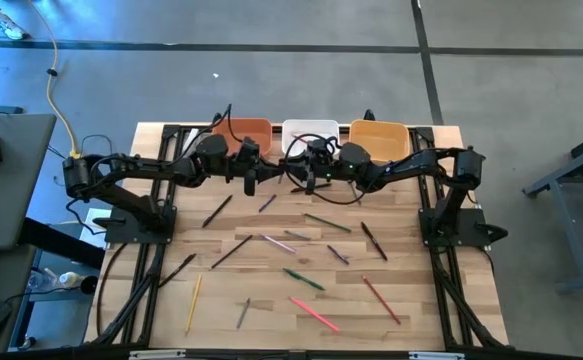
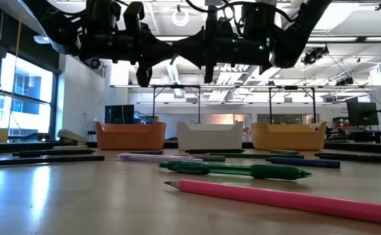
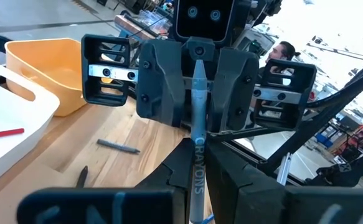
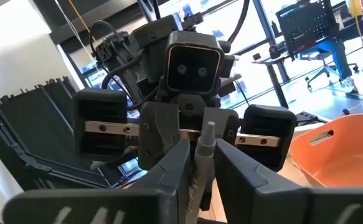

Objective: Sort crayons/erasers/pens/pencils in bins
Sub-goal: Put the top left gray crayon into the yellow bin

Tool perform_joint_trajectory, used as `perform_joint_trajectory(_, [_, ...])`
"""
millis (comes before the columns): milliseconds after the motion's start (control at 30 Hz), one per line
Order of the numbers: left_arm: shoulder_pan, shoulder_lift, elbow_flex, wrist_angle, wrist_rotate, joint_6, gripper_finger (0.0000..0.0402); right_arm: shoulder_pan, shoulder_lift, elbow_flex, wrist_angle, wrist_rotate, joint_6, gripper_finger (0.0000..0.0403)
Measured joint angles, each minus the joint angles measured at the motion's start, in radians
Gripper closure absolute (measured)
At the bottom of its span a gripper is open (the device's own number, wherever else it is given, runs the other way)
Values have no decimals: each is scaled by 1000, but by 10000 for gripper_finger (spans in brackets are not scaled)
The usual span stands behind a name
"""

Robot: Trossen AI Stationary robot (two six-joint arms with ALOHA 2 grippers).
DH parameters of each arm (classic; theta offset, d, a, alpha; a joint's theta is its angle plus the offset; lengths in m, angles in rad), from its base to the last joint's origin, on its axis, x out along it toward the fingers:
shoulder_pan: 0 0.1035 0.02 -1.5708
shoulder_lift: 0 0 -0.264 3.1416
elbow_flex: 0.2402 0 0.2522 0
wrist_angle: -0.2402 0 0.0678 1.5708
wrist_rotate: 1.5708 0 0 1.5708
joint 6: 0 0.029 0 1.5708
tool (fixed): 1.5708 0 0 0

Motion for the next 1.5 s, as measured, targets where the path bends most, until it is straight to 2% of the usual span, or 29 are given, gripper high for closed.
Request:
perform_joint_trajectory(333, [1, 0, 0, 25, 3, 0, 378, -7, 0, 0, 17, 3, 3, 275])
perform_joint_trajectory(700, [26, 0, 0, 29, 3, 4, 378, -27, 0, 0, 38, -19, 8, 270])
perform_joint_trajectory(833, [26, 0, 1, 43, 3, 5, 378, -27, 0, 0, 38, -25, 8, 291])
perform_joint_trajectory(1133, [27, 0, 0, 40, -4, 7, 377, -26, -1, 0, 42, -34, 11, 391])
perform_joint_trajectory(1367, [27, 0, 0, 39, 10, 7, 345, -27, -1, 0, 47, -45, 5, 384])
perform_joint_trajectory(1500, [49, -1, 0, 35, 80, 39, 322, -40, -23, -1, 53, -64, -1, 386])
